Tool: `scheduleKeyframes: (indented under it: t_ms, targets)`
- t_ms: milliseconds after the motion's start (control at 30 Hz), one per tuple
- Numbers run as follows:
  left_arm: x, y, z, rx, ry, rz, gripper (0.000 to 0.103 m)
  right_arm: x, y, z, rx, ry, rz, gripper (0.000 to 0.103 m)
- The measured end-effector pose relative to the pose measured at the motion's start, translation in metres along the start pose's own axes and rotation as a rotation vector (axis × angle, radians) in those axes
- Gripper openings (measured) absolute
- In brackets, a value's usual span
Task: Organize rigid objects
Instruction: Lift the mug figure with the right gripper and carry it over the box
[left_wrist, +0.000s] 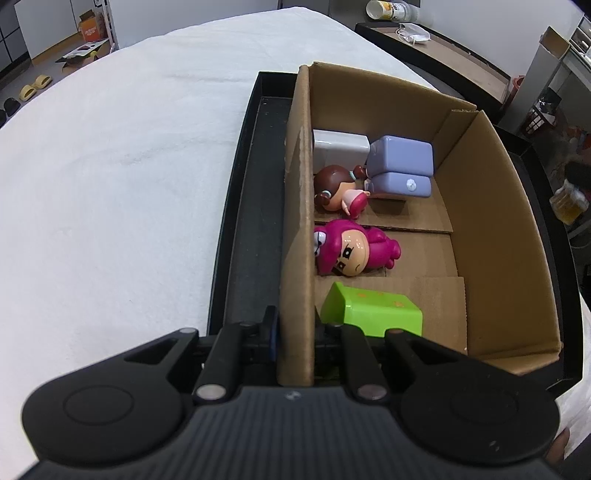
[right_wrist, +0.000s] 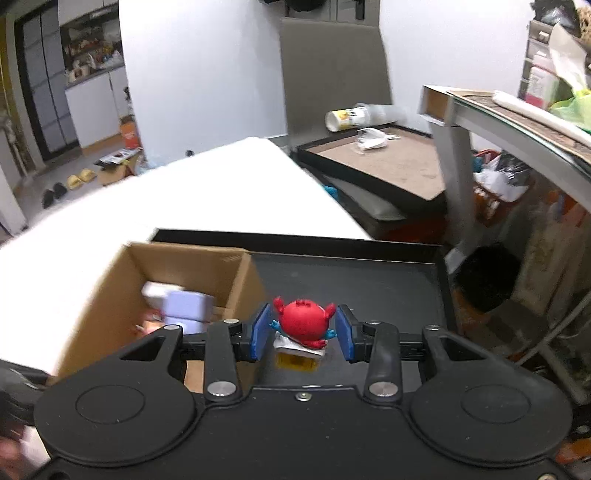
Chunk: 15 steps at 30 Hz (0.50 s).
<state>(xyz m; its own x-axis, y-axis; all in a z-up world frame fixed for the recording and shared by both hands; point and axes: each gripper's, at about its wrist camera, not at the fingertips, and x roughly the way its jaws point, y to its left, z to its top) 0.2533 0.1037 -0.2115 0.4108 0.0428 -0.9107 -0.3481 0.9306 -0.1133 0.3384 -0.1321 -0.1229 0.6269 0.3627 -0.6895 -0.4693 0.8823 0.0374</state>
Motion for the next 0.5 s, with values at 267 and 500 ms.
scheduleKeyframes:
  t_ms: [267,500]
  targets:
    - [-0.001,0.003,-0.001,-0.021,-0.005,-0.016,0.014,-0.013,0.035,0.018,-0.086,0.001,0.062,0.038]
    - [-0.001,0.005,-0.002,-0.039,-0.010,-0.030,0.015,-0.011,0.061,0.026,-0.121,0.031,0.134,0.038]
